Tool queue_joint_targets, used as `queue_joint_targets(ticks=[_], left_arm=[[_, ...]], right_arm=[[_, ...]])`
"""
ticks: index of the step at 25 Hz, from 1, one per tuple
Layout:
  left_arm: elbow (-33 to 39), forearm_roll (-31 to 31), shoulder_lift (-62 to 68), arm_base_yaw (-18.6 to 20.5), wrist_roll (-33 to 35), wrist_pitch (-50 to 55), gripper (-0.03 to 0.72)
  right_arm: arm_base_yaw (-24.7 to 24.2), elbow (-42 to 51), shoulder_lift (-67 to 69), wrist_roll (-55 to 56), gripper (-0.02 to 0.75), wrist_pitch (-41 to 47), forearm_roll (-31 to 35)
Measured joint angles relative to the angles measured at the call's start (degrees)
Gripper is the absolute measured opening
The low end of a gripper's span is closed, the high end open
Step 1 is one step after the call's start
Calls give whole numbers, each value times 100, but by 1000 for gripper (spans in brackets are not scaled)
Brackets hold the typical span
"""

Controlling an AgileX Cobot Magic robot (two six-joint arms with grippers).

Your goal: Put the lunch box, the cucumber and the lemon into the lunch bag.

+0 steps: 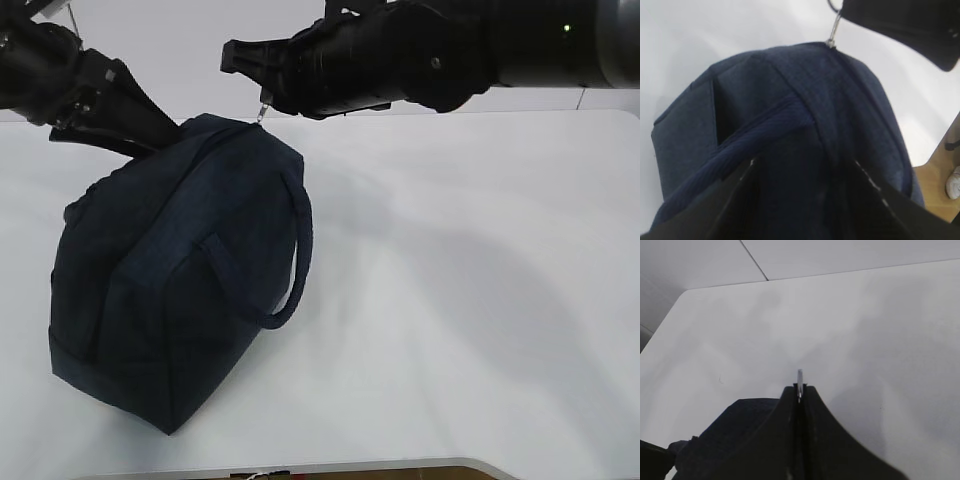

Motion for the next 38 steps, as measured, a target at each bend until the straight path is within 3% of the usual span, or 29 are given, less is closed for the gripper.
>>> queue_joint_targets(ticks=[14,19,22,29,38], left_arm=[[-353,-510,651,0,10,586,381],[-517,-446,875,0,35,655,81],[-619,-299,896,0,87,676,4],[-1084,24,896,0,122,1110,-6],[-1140,394,896,4,122,1096,-6]], right_arm=[[-9,0,0,0,5,-44,85],[-12,0,0,0,5,-44,108],[-12,0,0,0,5,-47,108],[-34,-2,205,0,5,-242,108],[-169,-127,426,15,5,-572,276]])
